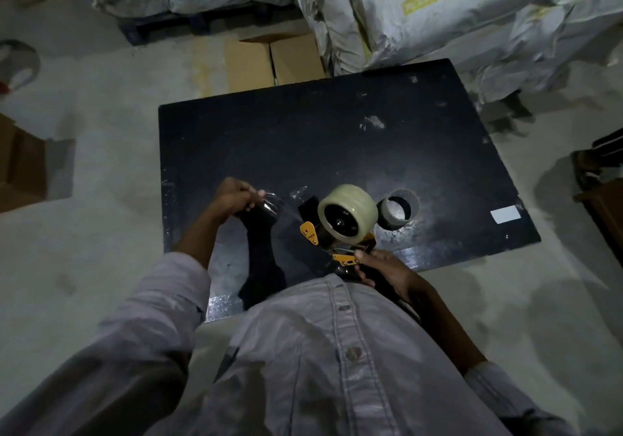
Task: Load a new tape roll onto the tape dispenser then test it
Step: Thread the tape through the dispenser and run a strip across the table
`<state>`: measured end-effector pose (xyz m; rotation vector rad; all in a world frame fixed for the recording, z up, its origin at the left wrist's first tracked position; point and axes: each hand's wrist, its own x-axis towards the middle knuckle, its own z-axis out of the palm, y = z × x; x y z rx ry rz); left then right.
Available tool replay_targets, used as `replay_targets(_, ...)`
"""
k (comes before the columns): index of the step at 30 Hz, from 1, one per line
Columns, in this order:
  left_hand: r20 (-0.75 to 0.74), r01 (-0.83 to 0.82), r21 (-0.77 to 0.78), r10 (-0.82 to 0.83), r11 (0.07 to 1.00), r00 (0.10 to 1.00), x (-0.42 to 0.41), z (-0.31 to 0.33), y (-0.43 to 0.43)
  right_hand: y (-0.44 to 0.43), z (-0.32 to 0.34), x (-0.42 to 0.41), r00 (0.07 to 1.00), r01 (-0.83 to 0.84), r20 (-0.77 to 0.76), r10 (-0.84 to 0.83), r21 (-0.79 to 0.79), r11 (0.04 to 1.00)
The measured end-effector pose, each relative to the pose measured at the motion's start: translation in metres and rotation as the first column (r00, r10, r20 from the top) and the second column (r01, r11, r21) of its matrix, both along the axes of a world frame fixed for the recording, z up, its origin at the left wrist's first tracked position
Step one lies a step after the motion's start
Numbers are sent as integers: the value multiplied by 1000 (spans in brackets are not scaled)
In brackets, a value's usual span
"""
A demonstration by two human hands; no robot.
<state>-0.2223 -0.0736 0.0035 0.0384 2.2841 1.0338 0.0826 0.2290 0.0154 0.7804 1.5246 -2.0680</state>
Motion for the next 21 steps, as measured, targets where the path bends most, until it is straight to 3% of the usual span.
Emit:
replay_targets(5, -183, 87, -50, -95, 995, 979, -6, -6, 9, 1, 0, 8, 998, -36, -44, 40, 93, 995)
replay_targets(11, -191, 72, -26, -76, 997, 979, -5, -17, 8, -10, 7, 0, 1000, -4, -13, 5, 100, 995)
replay_targets(21, -259, 100, -217, -156, 971, 953, -16, -25, 7, -35, 5, -28, 999, -23, 35, 16, 218, 976)
